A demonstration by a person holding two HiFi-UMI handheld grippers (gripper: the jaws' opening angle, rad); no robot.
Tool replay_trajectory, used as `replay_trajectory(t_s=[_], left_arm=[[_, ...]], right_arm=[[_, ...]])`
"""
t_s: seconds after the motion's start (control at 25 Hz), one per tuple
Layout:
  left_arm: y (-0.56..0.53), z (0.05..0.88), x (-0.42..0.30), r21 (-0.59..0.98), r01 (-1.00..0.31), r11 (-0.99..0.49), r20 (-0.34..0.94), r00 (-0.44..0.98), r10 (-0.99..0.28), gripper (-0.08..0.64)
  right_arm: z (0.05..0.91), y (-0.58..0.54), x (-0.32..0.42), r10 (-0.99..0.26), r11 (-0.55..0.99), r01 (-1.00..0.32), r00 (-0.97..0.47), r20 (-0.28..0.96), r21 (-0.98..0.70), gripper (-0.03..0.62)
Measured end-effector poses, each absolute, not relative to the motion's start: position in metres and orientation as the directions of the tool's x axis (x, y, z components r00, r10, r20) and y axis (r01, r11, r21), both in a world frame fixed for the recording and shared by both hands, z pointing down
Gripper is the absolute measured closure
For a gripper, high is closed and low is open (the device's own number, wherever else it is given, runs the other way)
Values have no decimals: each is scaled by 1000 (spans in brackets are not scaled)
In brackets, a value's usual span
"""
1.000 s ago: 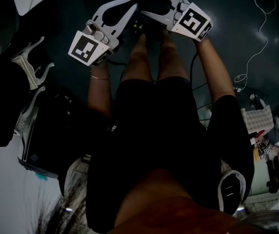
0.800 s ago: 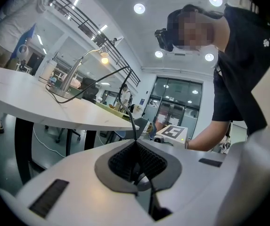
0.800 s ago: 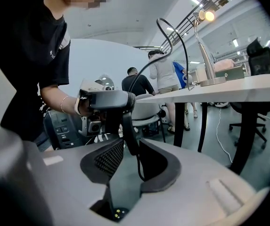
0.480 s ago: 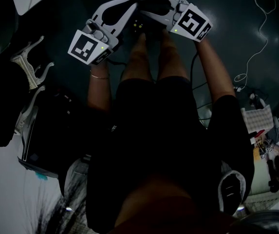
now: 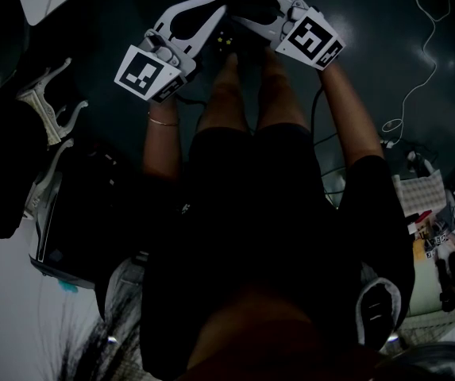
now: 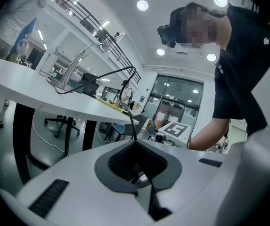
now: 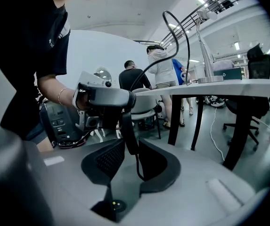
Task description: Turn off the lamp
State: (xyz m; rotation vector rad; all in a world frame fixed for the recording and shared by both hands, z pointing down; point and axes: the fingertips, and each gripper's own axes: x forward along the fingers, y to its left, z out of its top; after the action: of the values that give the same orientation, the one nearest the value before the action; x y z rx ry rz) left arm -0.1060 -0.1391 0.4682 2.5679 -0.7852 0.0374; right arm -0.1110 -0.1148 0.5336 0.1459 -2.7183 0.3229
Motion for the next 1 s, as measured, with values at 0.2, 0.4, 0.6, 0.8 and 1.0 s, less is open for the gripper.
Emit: replay_trajectory(t_s=[0.2,0.4,0.6,0.8,1.0], left_arm=[[-138,490,-106,410,-549,-728,203,833,-514,551],[-139,517,-109,395,-574,-717,236,818,-525,551],[-144,547,-107,403,-597,-694,289,802,-522,551],[-146,583,-101,428,-619,-659,353,785,-509,551],[-145,620,-104,422,-639,-643,419,767,-487,551]], right_arm=[[545,-116,-106,-81,960,-186,-901,427,-210,505],[546,-120,-96,-141,945,-250,-896,422,-213,505],[537,-131,-87,-228,901,-335,-907,355,-276,548],[536,-139,-78,-304,852,-411,-892,335,-323,591],[541,-140,-81,-313,845,-426,-884,348,-323,591]])
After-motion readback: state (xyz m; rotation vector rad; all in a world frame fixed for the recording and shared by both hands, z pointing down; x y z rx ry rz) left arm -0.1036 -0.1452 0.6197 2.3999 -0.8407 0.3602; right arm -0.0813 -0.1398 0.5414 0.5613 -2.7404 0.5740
